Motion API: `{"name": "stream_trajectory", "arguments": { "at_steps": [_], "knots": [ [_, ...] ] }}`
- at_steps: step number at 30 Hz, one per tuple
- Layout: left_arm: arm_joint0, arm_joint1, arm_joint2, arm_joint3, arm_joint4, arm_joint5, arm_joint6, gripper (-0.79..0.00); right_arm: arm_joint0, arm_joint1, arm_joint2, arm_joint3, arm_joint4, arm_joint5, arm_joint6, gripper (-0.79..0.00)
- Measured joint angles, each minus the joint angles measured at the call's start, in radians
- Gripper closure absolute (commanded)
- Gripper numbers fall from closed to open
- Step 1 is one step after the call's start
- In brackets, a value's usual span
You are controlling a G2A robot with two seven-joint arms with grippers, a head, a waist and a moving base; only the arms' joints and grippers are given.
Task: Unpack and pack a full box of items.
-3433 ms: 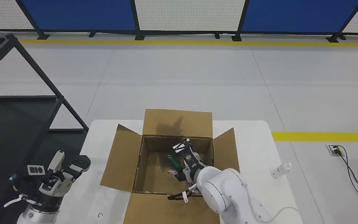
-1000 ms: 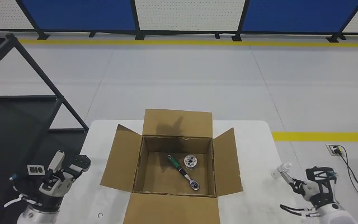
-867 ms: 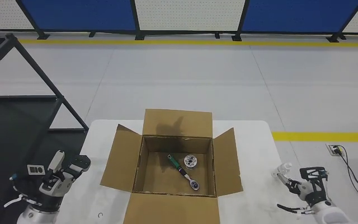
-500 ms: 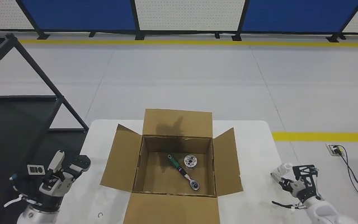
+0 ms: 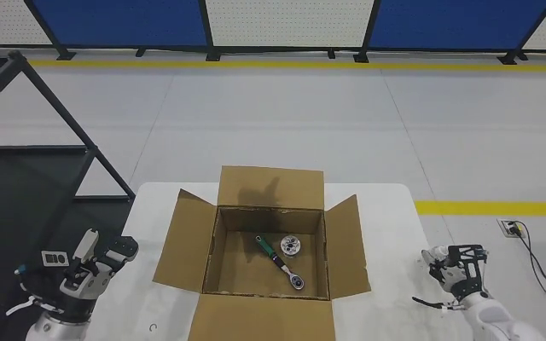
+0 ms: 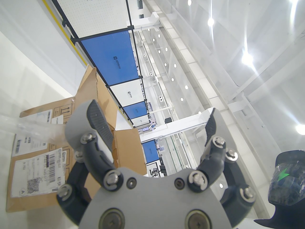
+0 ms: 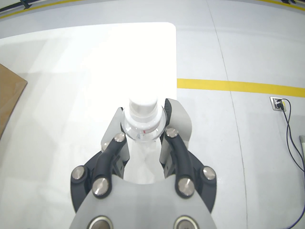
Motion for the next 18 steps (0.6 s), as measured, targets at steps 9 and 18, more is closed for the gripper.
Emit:
{"name": "stream_trajectory", "arguments": {
  "at_steps": [9, 18],
  "knots": [
    [0.0, 0.0, 0.0, 0.0, 0.0, 0.0, 0.0, -0.785, -0.22, -0.003, 0.021, -0.568, 0.031, 0.071, 0.017, 0.0],
    [0.0, 0.0, 0.0, 0.0, 0.0, 0.0, 0.001, -0.785, -0.281, 0.002, -0.072, -0.943, 0.045, 0.043, 0.154, 0.0]
  ]
}}
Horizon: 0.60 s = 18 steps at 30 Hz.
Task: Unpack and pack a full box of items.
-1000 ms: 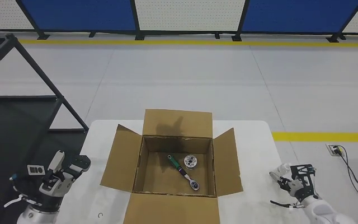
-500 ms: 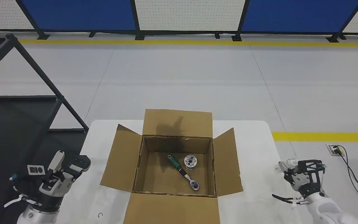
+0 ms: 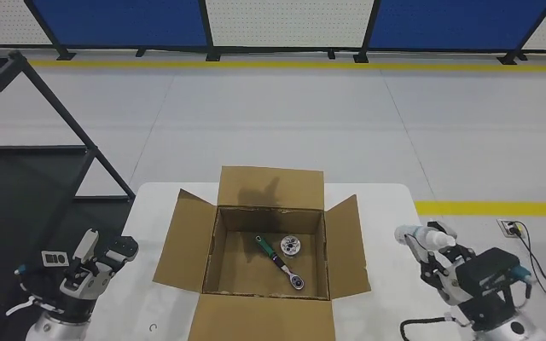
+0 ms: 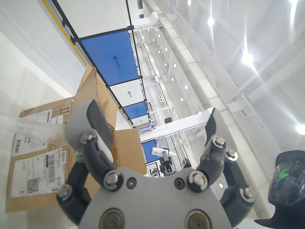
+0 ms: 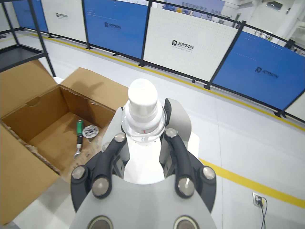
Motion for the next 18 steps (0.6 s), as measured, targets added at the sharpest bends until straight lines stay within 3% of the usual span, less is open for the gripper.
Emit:
{"name": "stream_trajectory", "arguments": {
  "at_steps": [4, 13, 18],
  "knots": [
    [0.012, -0.002, -0.02, 0.0, -0.015, -0.013, 0.028, -0.785, 0.091, 0.002, -0.133, 0.008, -0.019, 0.008, 0.07, 0.0],
    [0.041, -0.003, -0.092, -0.006, -0.062, -0.068, 0.03, -0.785, 0.304, -0.014, -0.461, 0.057, -0.02, 0.163, 0.351, 0.0],
    [0.041, -0.003, -0.091, -0.005, -0.062, -0.067, 0.031, -0.785, 0.389, -0.023, -0.559, 0.116, -0.026, 0.194, 0.406, 0.0]
  ]
}}
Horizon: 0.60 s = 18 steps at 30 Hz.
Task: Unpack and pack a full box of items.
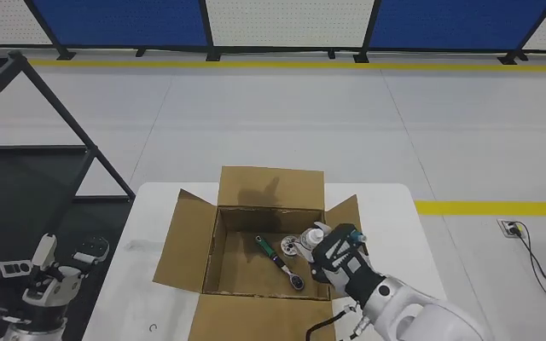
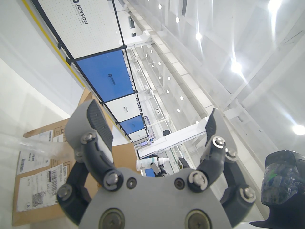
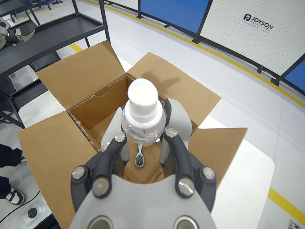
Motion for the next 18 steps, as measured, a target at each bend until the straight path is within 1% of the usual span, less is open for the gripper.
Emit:
{"name": "stream_trajectory", "arguments": {
  "at_steps": [11, 14, 18],
  "knots": [
    [0.0, 0.0, 0.0, 0.0, 0.0, 0.0, 0.0, -0.785, -0.006, 0.0, 0.003, 0.002, 0.001, -0.001, -0.005, 0.0],
    [0.0, 0.0, 0.0, 0.0, 0.0, 0.0, 0.0, -0.785, -0.009, -0.002, -0.025, 0.063, 0.021, -0.013, -0.051, 0.0],
    [0.0, 0.0, 0.0, 0.0, 0.0, 0.0, 0.0, -0.785, 0.068, -0.016, -0.117, 0.183, 0.032, -0.04, -0.099, 0.0]
  ]
}}
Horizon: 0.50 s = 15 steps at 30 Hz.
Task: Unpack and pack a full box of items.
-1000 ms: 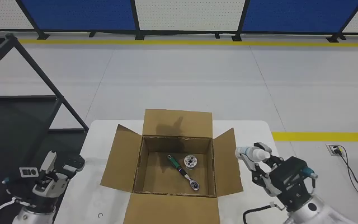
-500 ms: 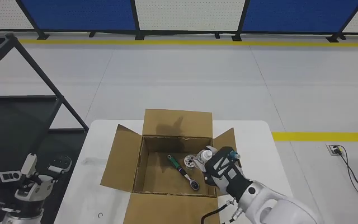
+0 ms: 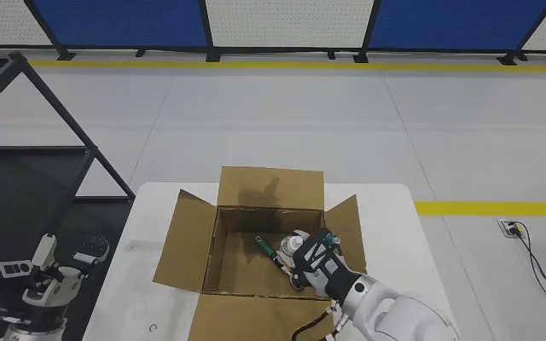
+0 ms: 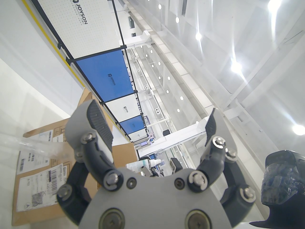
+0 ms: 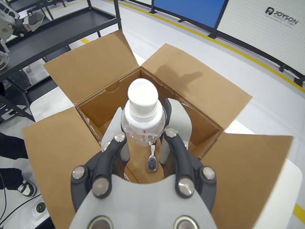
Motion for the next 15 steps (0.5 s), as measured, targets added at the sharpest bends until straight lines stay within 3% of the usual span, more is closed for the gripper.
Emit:
{"name": "stream_trajectory", "arguments": {
  "at_steps": [15],
  "knots": [
    [0.0, 0.0, 0.0, 0.0, 0.0, 0.0, 0.0, -0.785, 0.412, -0.116, -0.322, 0.586, 0.14, 0.07, -0.072, 0.0]
  ]
}}
